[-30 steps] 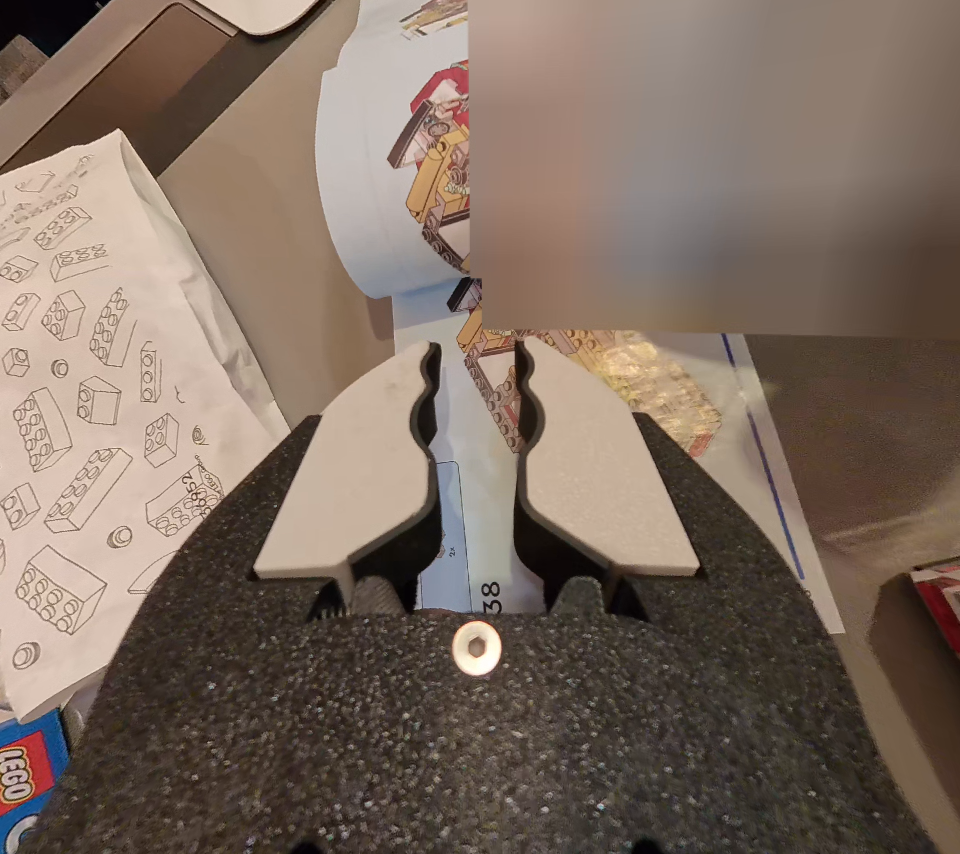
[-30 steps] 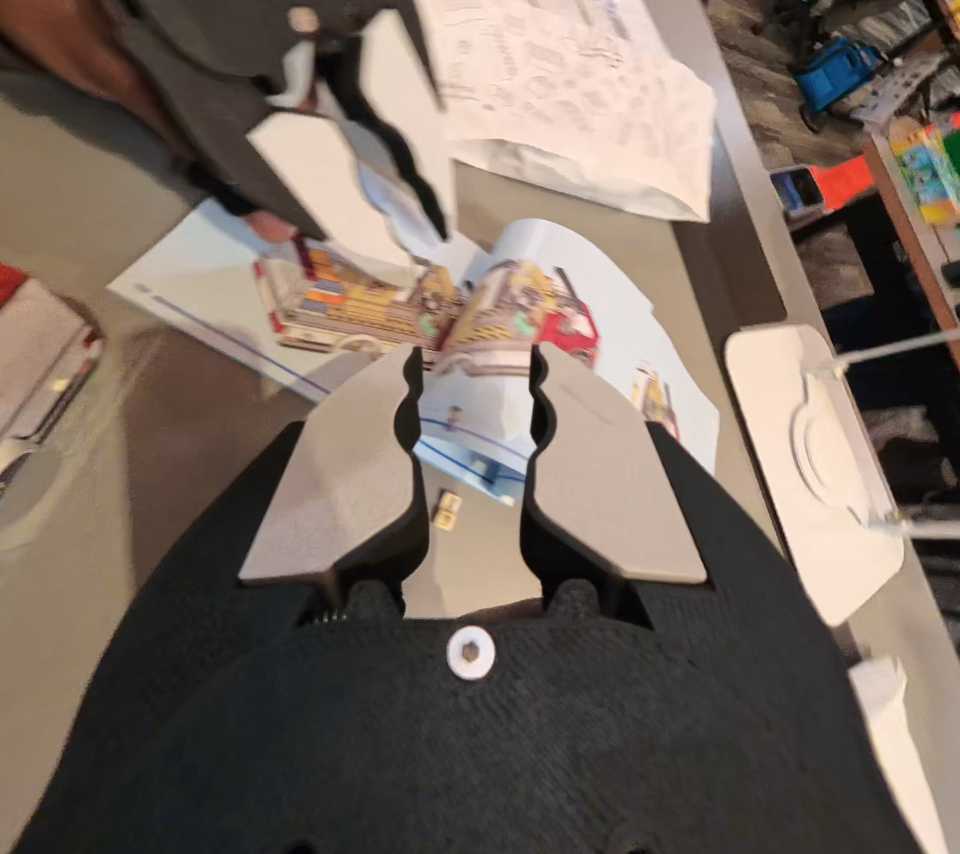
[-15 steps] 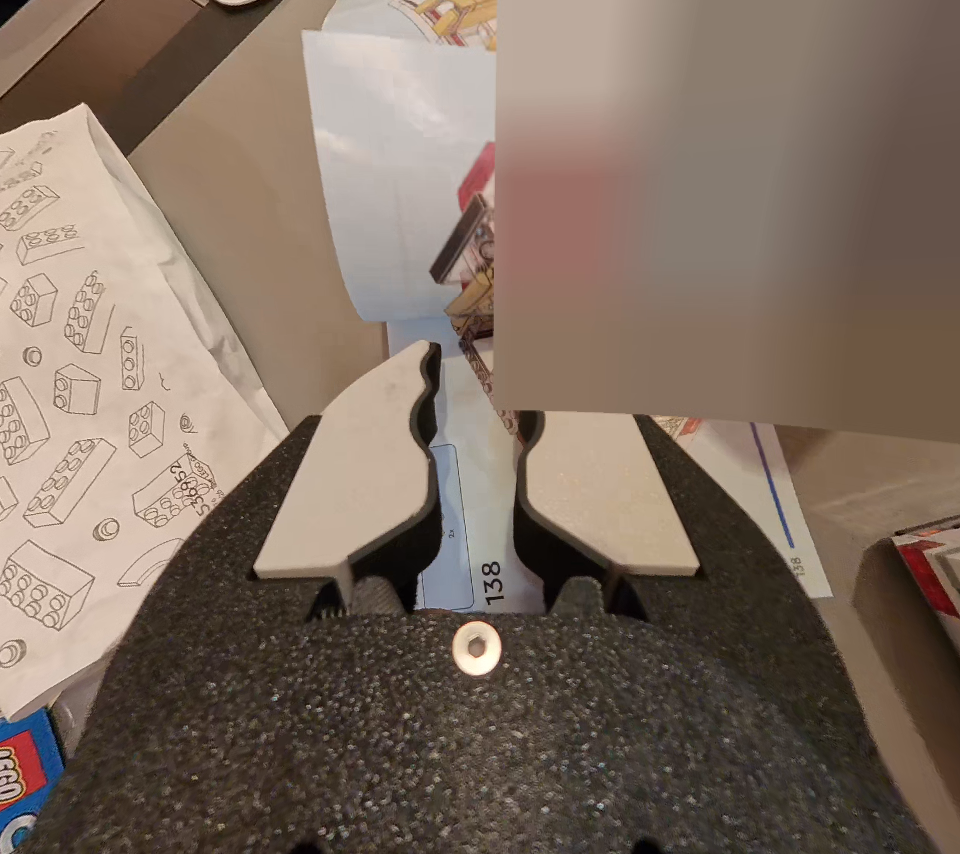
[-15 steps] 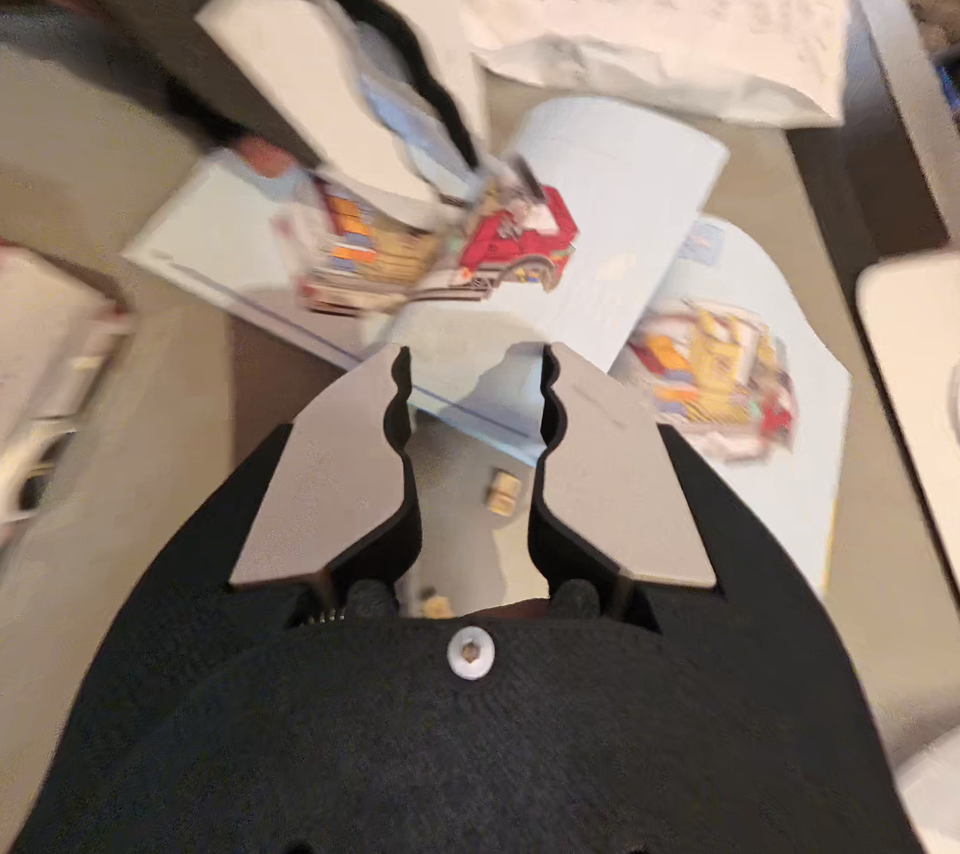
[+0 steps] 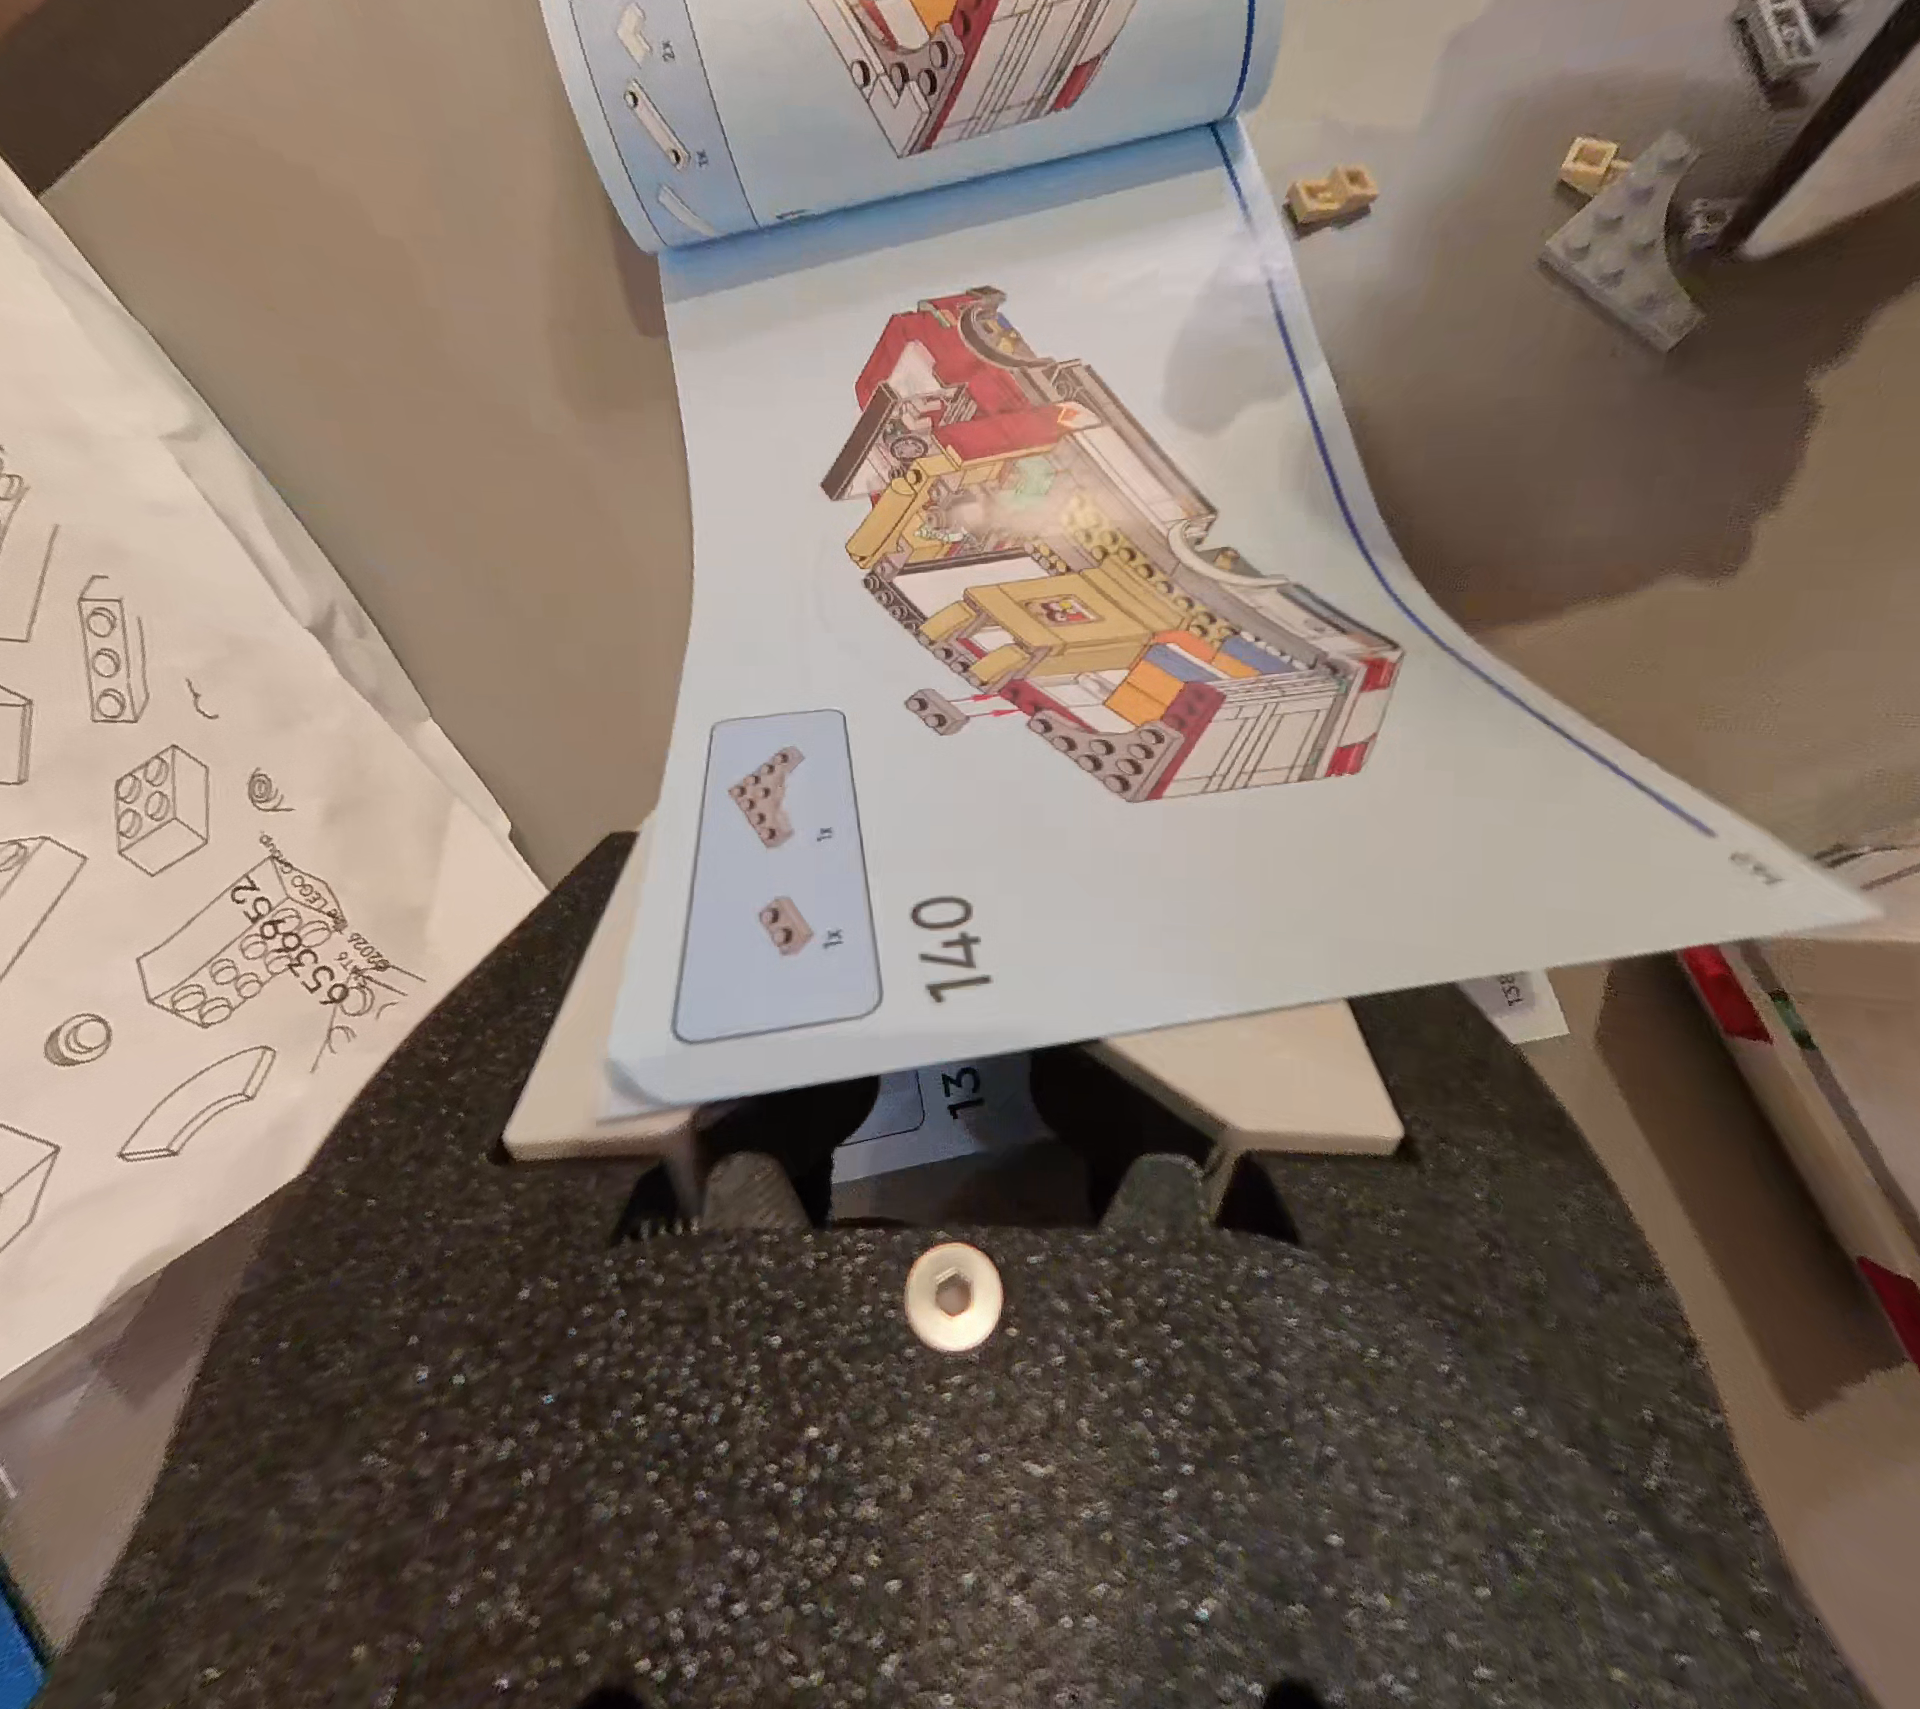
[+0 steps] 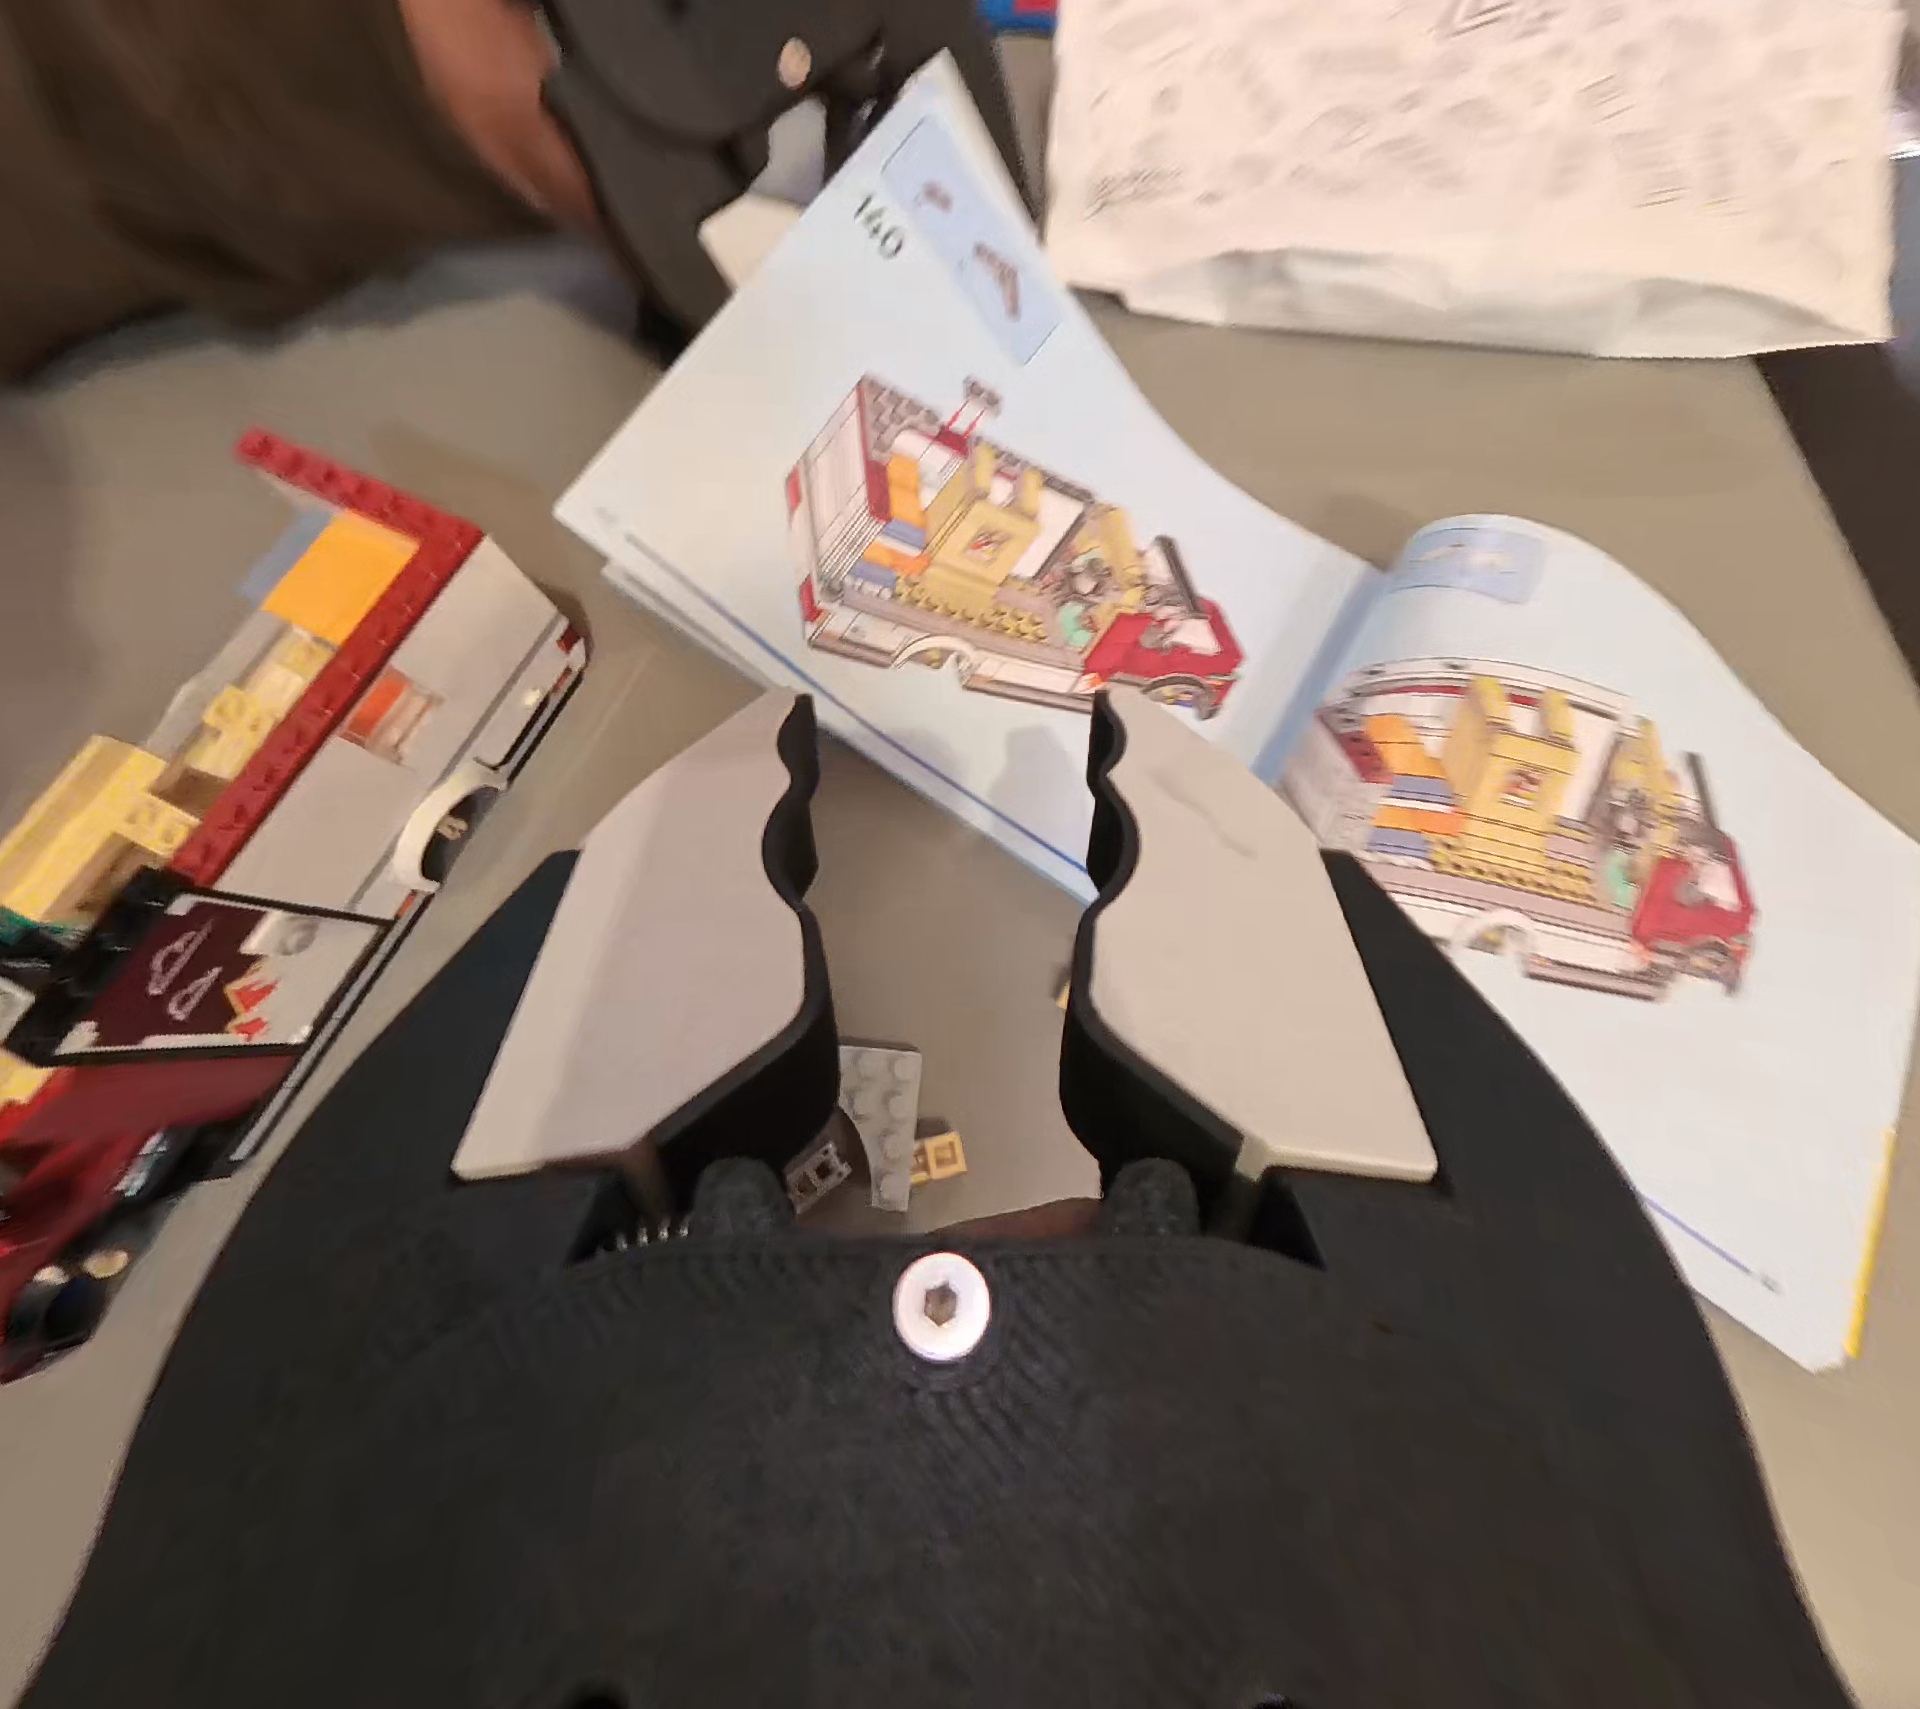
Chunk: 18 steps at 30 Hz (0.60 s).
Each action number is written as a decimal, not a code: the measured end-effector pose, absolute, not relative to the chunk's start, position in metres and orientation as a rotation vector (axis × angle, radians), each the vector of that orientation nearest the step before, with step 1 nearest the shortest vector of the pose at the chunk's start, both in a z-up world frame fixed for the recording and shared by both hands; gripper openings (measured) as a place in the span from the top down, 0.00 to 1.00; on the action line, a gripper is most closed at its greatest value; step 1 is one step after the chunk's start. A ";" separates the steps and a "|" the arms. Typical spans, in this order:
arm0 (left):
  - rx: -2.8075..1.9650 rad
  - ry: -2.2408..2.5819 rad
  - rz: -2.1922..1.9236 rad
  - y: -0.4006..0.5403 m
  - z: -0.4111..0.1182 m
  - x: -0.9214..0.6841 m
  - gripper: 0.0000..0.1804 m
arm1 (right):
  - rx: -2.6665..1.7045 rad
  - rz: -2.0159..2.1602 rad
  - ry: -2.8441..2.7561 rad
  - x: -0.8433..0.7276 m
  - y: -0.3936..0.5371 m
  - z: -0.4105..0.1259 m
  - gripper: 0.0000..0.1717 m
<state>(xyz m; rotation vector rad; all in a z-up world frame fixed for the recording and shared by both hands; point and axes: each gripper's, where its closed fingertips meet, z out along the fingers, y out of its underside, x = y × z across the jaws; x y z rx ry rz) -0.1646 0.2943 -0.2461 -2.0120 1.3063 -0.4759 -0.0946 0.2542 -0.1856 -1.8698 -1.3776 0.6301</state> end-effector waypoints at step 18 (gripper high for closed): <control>-1.985 1.180 -0.682 0.293 -0.226 -0.159 0.83 | -1.535 0.416 -1.561 -0.137 0.231 -0.200 0.70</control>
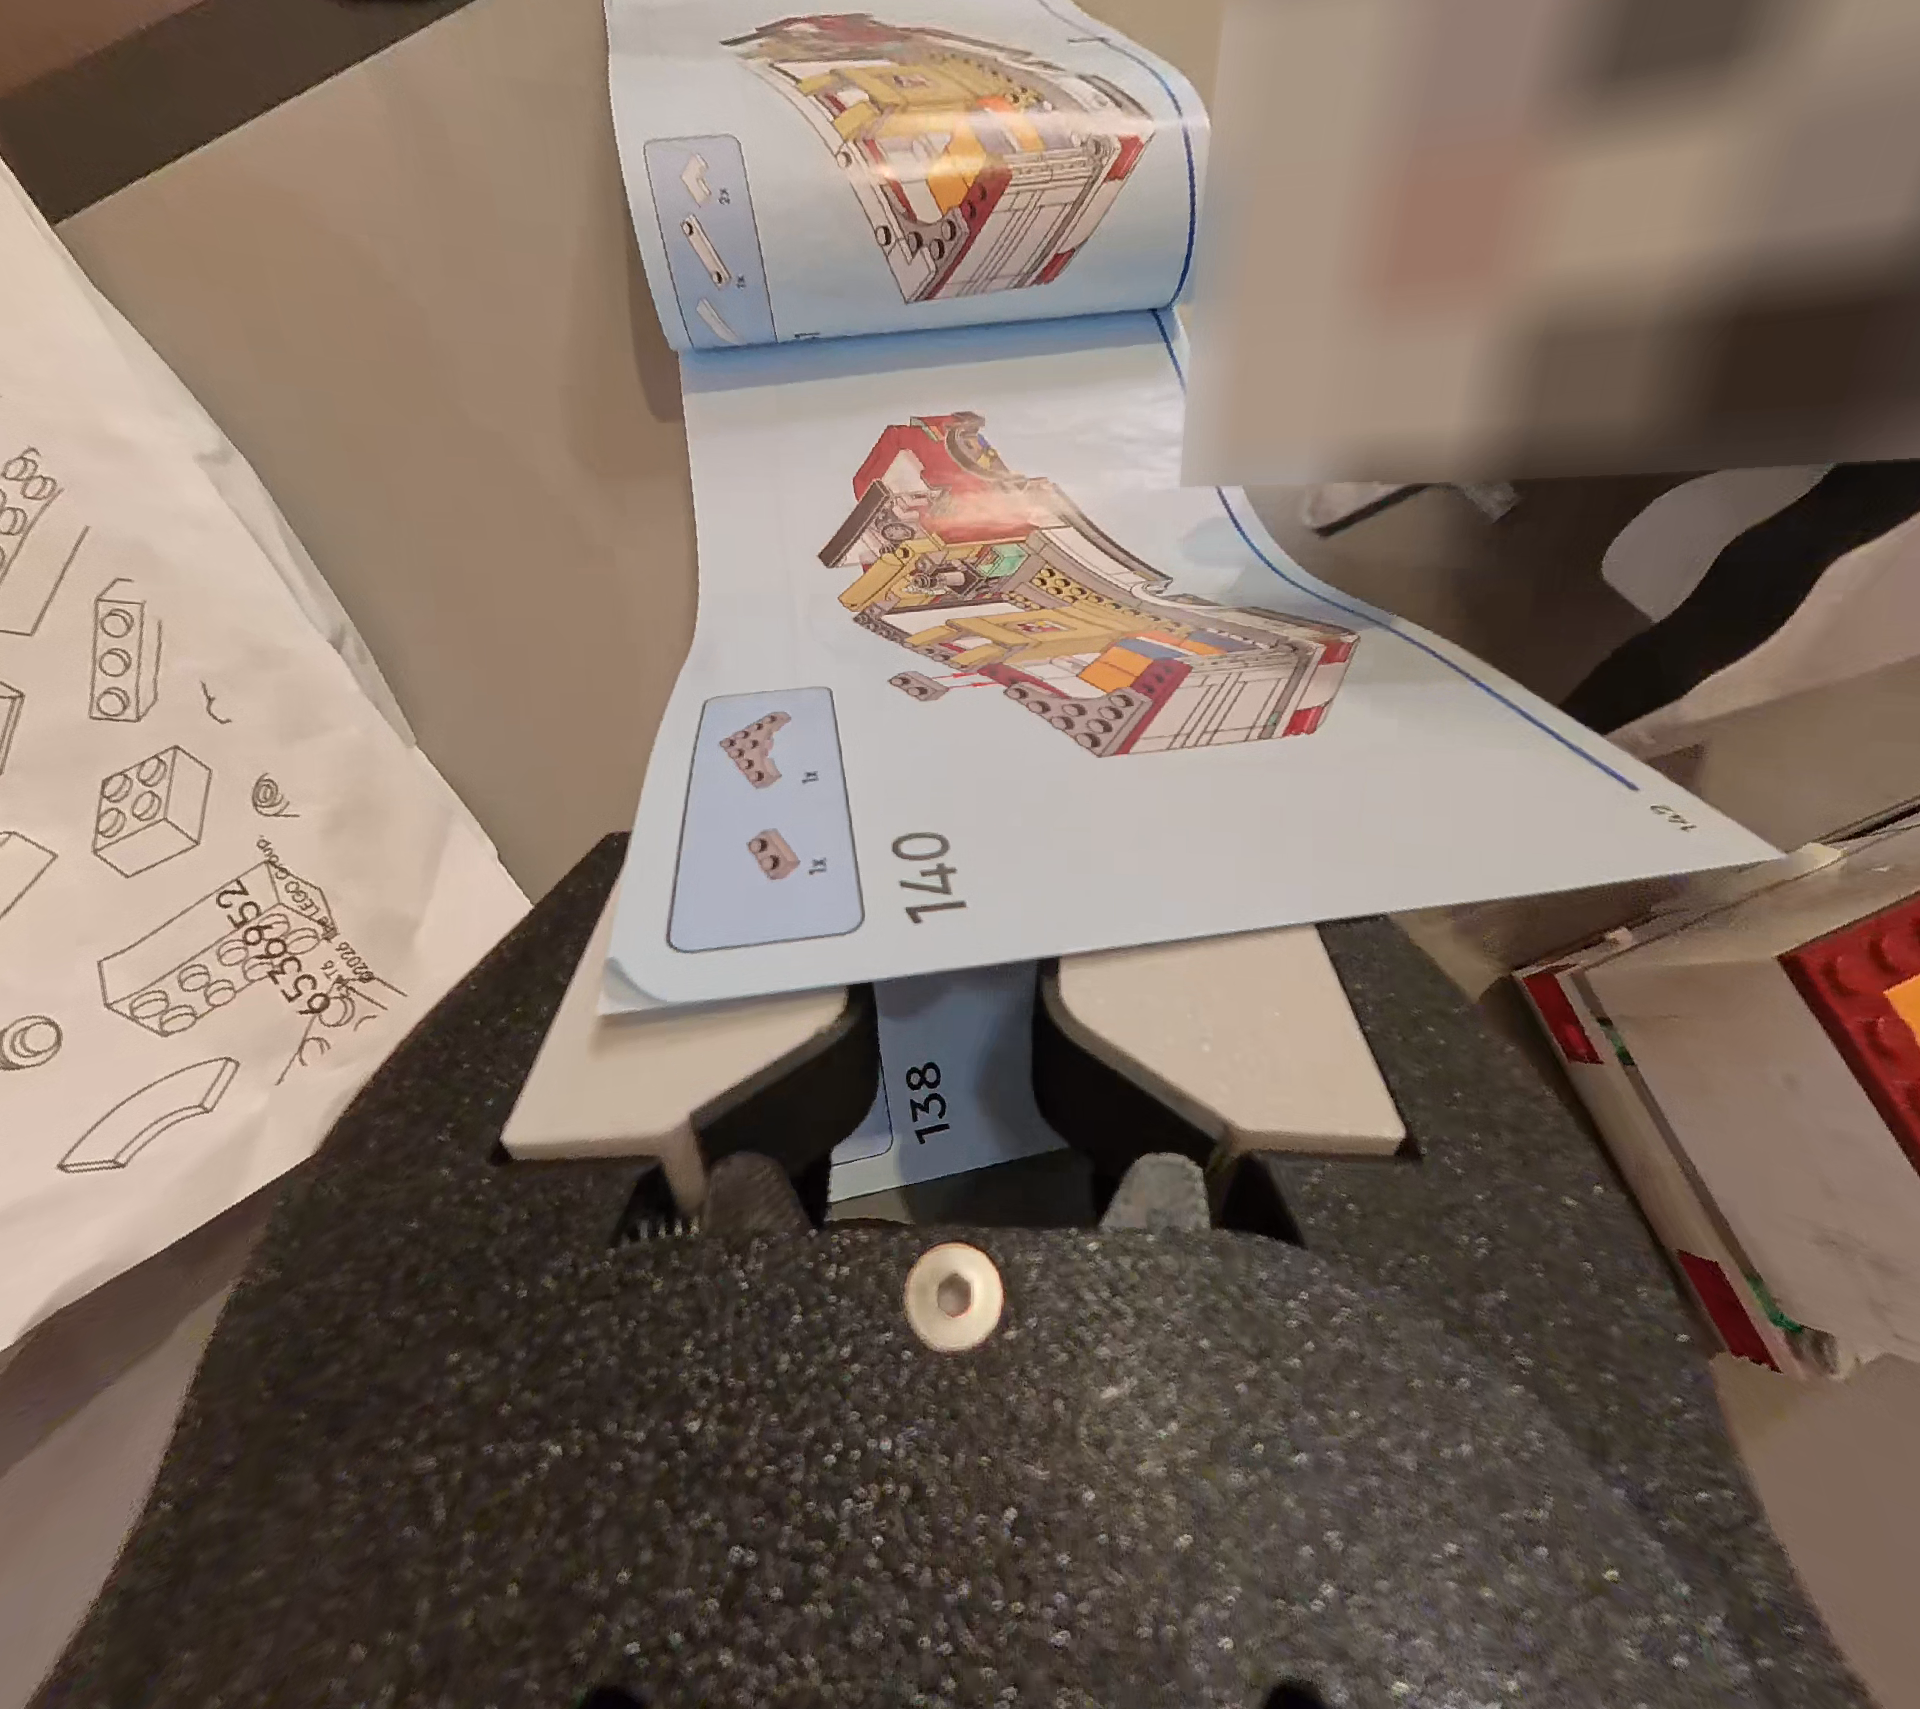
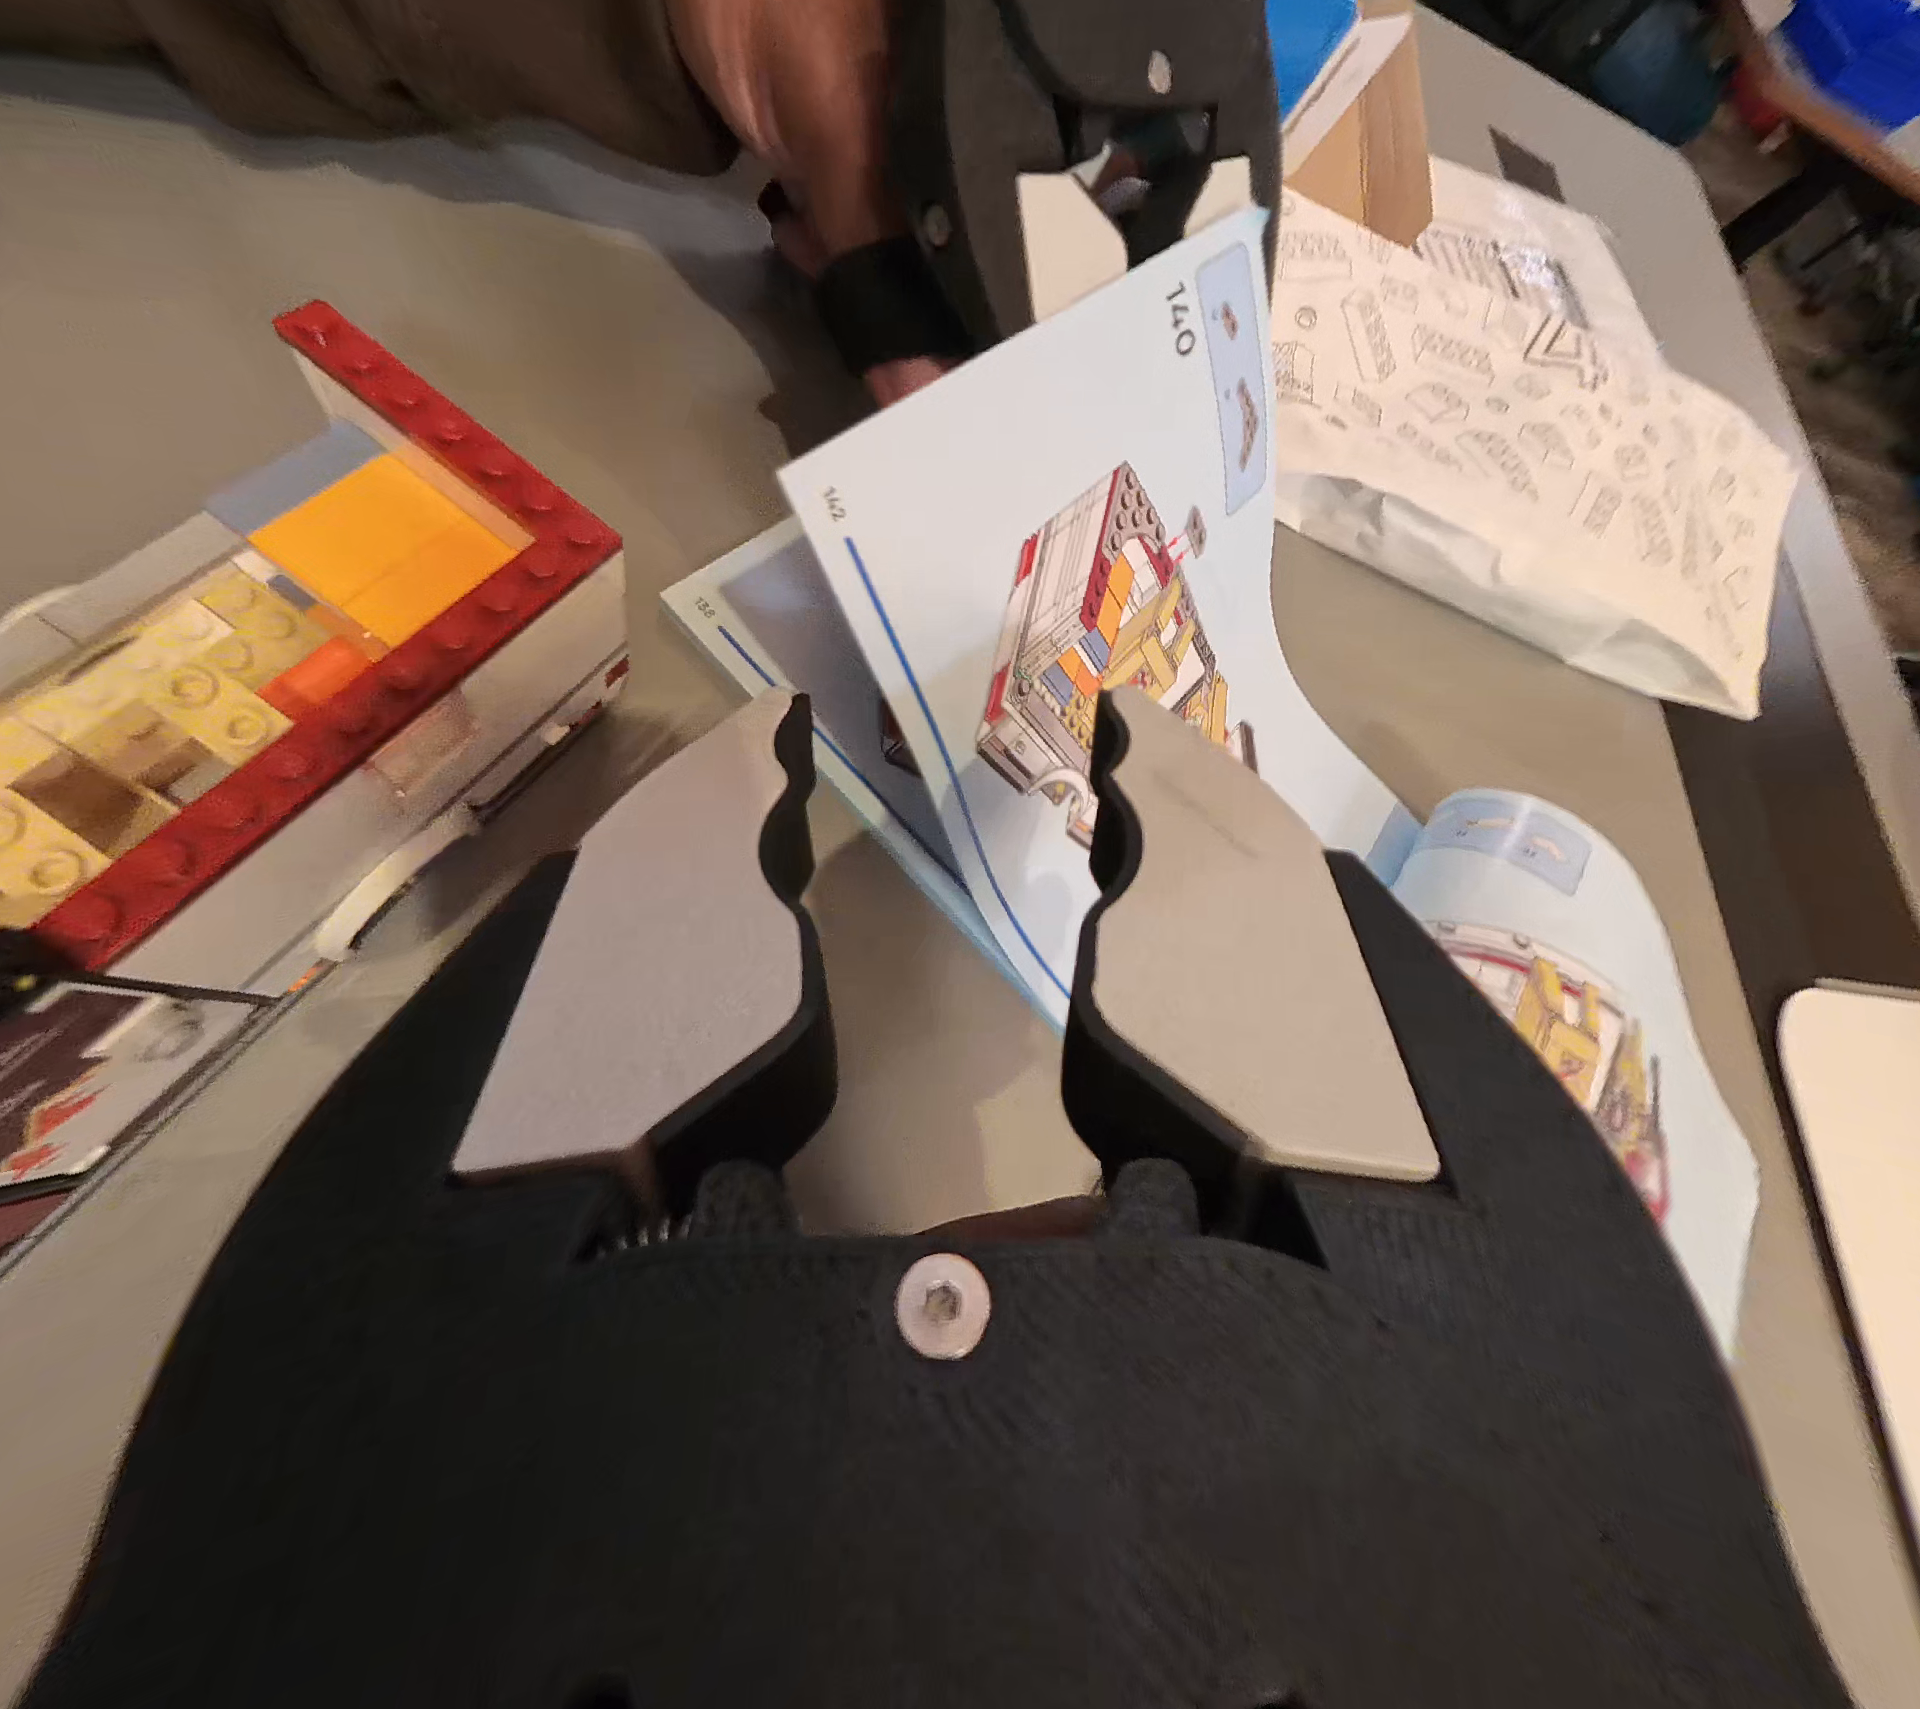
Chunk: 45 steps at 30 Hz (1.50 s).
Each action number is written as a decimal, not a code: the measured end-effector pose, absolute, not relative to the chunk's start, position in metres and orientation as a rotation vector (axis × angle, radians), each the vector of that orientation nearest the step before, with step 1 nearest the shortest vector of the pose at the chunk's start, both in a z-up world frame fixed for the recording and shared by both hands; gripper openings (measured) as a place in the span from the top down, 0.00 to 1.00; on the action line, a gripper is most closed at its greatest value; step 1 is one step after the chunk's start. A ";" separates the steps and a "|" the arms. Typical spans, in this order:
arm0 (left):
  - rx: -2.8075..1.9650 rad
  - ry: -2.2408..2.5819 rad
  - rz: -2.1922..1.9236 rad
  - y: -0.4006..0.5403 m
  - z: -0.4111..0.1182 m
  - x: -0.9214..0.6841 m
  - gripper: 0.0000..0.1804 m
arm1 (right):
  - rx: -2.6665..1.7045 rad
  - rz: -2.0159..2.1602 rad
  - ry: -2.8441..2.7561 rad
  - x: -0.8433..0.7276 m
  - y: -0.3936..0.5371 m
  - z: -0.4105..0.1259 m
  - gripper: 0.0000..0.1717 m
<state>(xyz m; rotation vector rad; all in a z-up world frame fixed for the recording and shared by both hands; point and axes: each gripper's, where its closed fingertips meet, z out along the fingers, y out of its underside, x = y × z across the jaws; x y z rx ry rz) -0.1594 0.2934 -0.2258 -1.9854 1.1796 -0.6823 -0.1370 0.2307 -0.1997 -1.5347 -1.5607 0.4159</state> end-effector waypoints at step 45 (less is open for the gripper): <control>-2.005 1.098 -0.831 0.289 -0.214 -0.157 0.79 | -1.812 0.940 -1.010 -0.132 0.260 -0.166 1.00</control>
